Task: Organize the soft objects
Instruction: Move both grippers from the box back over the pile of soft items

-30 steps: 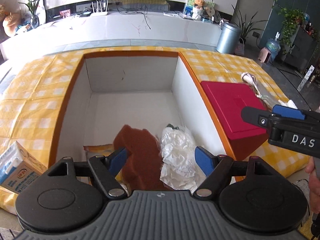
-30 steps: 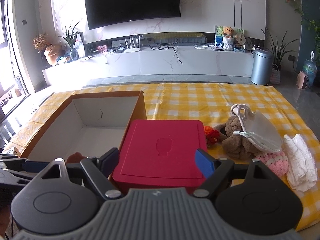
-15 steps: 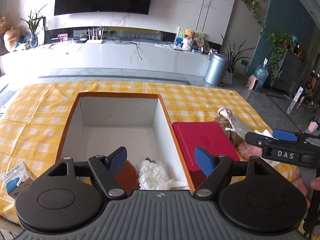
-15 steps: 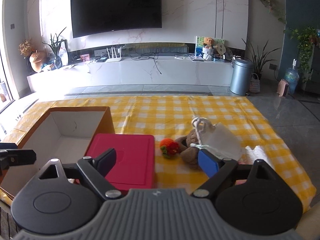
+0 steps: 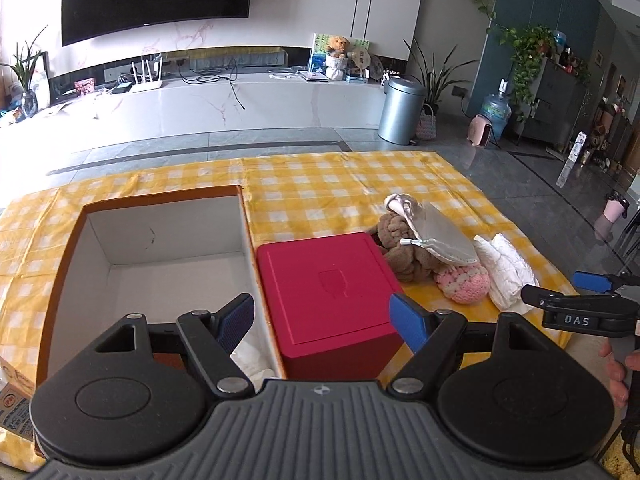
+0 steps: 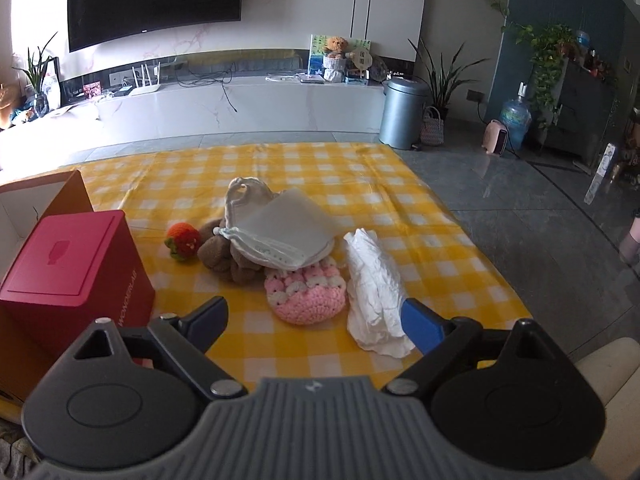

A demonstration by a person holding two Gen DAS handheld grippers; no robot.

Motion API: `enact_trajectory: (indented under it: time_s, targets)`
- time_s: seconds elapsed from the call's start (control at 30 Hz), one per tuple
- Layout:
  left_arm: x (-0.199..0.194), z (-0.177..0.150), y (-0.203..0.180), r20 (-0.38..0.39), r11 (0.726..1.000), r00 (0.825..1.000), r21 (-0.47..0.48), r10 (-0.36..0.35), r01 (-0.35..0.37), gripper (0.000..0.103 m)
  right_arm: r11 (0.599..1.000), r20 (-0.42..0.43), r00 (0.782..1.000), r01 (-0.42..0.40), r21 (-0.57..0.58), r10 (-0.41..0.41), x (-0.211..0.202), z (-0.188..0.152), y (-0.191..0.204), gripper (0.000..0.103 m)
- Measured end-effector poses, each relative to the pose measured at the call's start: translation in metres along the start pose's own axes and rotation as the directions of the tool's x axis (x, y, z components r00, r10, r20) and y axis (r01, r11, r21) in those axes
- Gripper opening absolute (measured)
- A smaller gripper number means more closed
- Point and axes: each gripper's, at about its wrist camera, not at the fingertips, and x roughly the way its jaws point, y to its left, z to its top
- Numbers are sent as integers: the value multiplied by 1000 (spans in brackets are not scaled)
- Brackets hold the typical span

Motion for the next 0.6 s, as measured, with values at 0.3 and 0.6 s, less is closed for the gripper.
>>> enact_trajectory:
  time_s: [0.3,0.6]
  targets:
    - [36,7,-24,-98,999,994,-4,-40,40,91,998,-56,998,38,-59,-41,46,0,-10,92]
    - [60,9,-48,-134,995,991,97,-25,38,91,999,-93,995,25,-28,-28,99,12,-43,81]
